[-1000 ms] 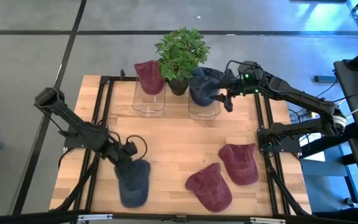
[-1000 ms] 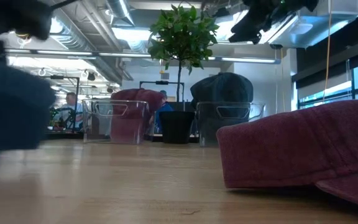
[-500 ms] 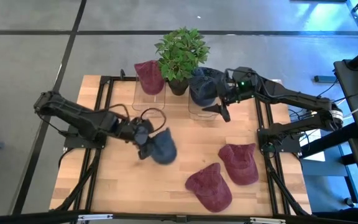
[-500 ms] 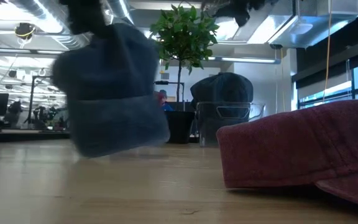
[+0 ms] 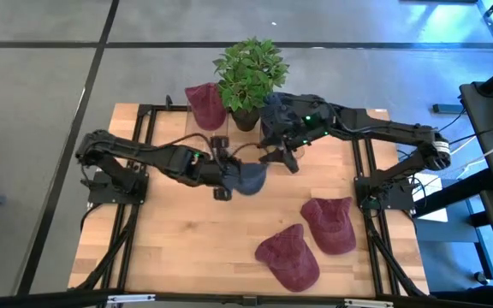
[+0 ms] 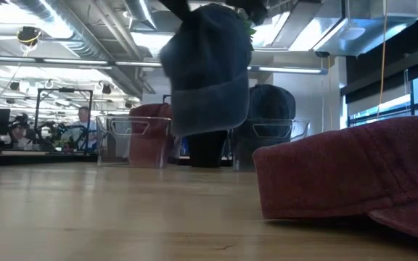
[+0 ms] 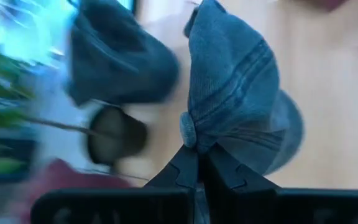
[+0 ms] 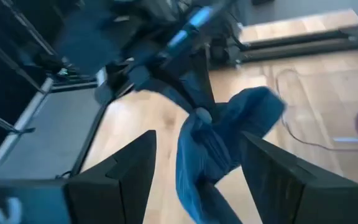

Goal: Pick & Place hat
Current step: Put the blue cap into the right transparent bin

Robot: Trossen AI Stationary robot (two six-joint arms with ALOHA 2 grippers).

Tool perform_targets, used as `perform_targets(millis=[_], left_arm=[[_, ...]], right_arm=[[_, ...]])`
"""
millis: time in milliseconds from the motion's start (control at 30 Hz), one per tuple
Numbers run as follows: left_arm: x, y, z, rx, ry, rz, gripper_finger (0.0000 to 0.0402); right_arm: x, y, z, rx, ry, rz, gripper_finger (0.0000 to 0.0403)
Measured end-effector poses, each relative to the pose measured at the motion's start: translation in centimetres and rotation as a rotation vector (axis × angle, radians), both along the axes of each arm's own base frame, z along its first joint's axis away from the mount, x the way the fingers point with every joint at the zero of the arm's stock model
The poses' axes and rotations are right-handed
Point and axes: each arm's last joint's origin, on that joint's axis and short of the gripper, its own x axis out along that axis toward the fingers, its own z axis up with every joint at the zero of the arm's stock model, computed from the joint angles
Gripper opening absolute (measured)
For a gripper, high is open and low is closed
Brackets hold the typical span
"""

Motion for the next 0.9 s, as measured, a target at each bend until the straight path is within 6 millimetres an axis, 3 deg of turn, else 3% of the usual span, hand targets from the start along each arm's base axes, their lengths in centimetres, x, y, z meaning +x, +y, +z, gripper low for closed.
perform_targets(millis=[333,700,900], left_arm=[[2.5,-1.1,-0.2,0.377,0.072,-0.011,0.0004],[2.7,-1.4,0.1,0.356,0.016,-0.006,0.0004],[2.9,-1.4,0.2,0.350,-0.001,-0.003,0.0004]], right_arm=[[2.1,0.4,-0.3,-0.028,0.056,-0.038,0.0227],[2.5,1.5,-1.2,-0.079,0.107,-0.038,0.0225],[2.5,1.9,-1.2,-0.108,0.118,-0.063,0.0158]])
